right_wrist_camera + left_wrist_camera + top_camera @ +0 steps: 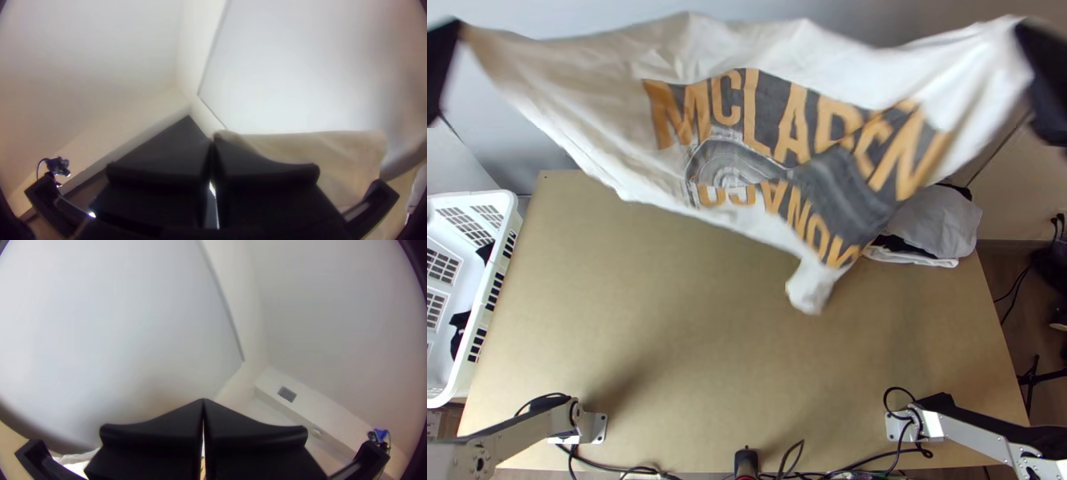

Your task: Fold the t-shirt

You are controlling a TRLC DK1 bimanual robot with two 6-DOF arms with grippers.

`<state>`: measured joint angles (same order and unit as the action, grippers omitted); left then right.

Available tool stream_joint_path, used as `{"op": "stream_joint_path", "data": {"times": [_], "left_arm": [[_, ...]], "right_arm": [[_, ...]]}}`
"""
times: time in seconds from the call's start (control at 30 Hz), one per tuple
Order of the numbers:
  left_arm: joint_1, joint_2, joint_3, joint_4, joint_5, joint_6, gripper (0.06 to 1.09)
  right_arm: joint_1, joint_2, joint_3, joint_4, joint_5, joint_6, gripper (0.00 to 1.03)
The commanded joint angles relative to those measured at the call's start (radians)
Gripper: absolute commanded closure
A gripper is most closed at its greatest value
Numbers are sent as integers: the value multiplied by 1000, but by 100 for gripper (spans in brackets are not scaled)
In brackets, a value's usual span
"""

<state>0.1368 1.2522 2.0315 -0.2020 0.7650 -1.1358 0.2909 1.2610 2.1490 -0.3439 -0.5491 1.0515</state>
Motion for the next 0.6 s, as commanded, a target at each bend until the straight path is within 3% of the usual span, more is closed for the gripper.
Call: {"op": "stream_joint_path", "data": {"times": [0.0,0.37,0.47,0.57], "left_arm": [[38,-83,185,105,20,-134,105],[46,-214,168,85,89,-223,105],[58,-243,41,93,109,-203,105],[69,-292,-215,159,122,-165,105]], "right_arm": [[-9,-25,207,-24,-31,33,100],[-6,-158,173,-95,-129,50,100],[-6,-170,80,-110,-153,31,100],[-6,-195,-117,-133,-160,-31,100]]}}
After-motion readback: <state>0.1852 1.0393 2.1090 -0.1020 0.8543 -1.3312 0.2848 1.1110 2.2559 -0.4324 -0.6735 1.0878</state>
